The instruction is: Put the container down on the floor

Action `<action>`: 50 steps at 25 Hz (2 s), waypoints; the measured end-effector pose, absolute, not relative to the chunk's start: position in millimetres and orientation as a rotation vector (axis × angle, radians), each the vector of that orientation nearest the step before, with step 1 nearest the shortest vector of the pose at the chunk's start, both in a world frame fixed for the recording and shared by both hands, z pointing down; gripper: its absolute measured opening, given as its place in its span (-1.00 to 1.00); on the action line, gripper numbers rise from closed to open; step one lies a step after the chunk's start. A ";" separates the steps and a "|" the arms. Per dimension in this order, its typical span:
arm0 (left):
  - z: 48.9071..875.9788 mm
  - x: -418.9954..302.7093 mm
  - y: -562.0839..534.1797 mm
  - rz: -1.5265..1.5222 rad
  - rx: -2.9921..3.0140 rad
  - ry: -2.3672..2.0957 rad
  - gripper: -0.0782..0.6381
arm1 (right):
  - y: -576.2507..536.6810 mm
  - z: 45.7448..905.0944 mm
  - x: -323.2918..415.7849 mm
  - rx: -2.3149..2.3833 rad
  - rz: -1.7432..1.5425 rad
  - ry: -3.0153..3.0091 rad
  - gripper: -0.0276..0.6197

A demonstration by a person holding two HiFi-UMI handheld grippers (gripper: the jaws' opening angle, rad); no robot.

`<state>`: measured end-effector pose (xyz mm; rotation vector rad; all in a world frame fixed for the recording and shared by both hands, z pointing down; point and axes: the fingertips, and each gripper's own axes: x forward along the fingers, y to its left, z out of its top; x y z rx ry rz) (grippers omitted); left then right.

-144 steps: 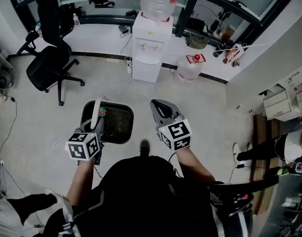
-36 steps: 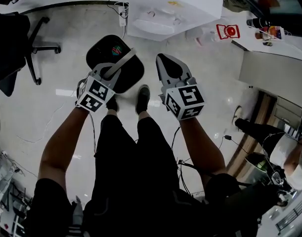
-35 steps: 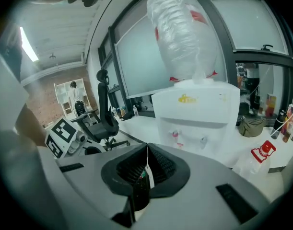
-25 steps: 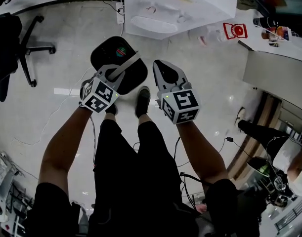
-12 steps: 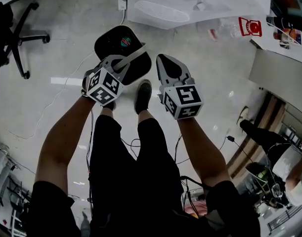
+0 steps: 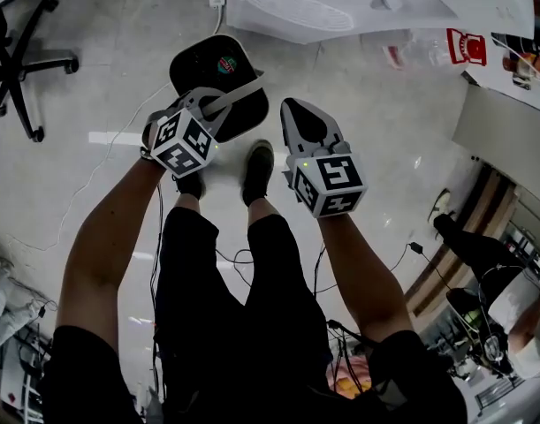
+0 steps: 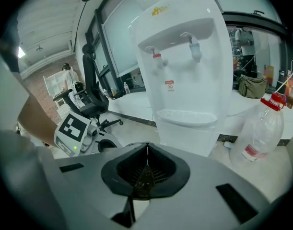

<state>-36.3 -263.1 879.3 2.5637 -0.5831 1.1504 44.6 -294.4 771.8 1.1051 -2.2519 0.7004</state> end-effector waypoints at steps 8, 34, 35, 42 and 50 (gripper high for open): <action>923.9 -33.5 -269.9 1.180 2.581 -0.515 -0.72 | -293.8 804.5 50.6 1.136 0.746 -2.241 -0.89; 977.9 -38.0 -232.6 1.298 2.549 -0.461 -0.72 | -267.5 845.4 48.4 1.134 0.818 -2.201 -0.89; 978.2 -38.6 -232.8 1.306 2.546 -0.466 -0.72 | -266.3 846.2 47.6 1.127 0.817 -2.202 -0.89; 975.7 -48.8 -241.4 1.347 2.509 -0.538 -0.60 | -260.5 846.1 43.6 1.108 0.825 -2.204 -0.89; 965.3 -61.0 -246.1 1.362 2.504 -0.616 -0.44 | -257.7 844.2 40.5 1.091 0.837 -2.204 -0.89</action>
